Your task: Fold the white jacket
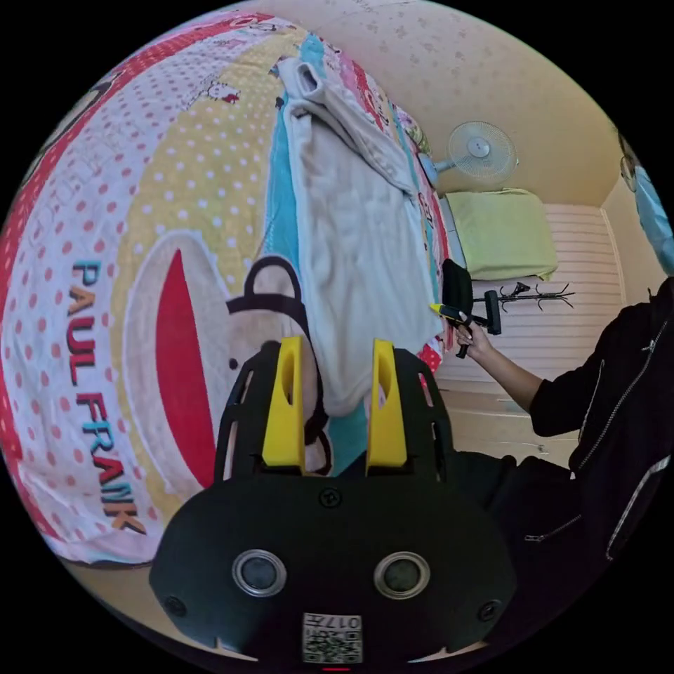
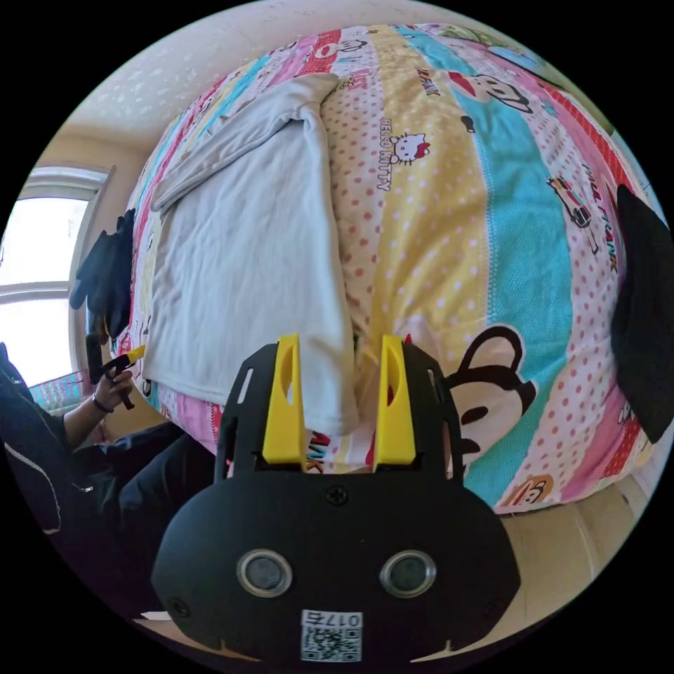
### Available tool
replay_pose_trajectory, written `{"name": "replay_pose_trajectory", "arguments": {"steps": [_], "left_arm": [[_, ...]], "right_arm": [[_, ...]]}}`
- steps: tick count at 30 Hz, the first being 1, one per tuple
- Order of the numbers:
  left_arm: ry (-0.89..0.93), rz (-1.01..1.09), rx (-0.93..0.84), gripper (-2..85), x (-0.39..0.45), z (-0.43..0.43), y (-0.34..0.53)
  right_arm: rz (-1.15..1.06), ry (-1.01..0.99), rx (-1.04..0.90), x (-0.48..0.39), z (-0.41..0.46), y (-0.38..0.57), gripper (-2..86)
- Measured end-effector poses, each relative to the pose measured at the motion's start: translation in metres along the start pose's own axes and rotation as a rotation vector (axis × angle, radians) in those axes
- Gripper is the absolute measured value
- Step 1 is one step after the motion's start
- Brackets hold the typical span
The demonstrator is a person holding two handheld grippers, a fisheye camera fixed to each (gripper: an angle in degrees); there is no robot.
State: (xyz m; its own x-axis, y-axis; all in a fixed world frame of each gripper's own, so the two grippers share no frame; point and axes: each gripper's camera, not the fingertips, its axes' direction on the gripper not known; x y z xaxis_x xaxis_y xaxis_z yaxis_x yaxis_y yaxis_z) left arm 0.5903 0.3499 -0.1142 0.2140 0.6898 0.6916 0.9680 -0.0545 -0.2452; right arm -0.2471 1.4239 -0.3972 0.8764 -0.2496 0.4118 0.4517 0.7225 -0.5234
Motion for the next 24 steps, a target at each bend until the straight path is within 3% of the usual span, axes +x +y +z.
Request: {"name": "replay_pose_trajectory", "arguments": {"steps": [3,7,10,12,17,21,24], "left_arm": [[0.047,-0.041,-0.065,11.8,-0.001,0.021,0.014],[-0.047,-0.112,-0.039,4.0,-0.013,0.033,0.017],[0.173,-0.138,-0.122,3.1,-0.032,0.032,0.004],[0.228,-0.122,-0.101,2.6,-0.035,0.013,-0.002],[0.193,0.087,-0.054,1.3,-0.013,-0.053,-0.014],[0.176,0.226,-0.024,1.1,-0.030,-0.077,-0.007],[0.285,0.313,0.034,1.1,-0.069,-0.097,0.000]], "right_arm": [[0.055,-0.073,0.027,0.013,0.006,0.020,12.0],[0.100,-0.111,0.057,0.026,0.018,0.022,5.0],[0.098,-0.077,0.025,0.023,0.026,0.016,3.9],[0.059,-0.034,0.003,0.017,0.028,0.014,3.5],[-0.051,-0.059,0.025,0.002,0.022,0.030,3.2],[0.054,-0.200,0.202,-0.001,0.028,0.069,3.1],[0.060,-0.252,0.326,-0.014,0.054,0.095,3.1]]}}
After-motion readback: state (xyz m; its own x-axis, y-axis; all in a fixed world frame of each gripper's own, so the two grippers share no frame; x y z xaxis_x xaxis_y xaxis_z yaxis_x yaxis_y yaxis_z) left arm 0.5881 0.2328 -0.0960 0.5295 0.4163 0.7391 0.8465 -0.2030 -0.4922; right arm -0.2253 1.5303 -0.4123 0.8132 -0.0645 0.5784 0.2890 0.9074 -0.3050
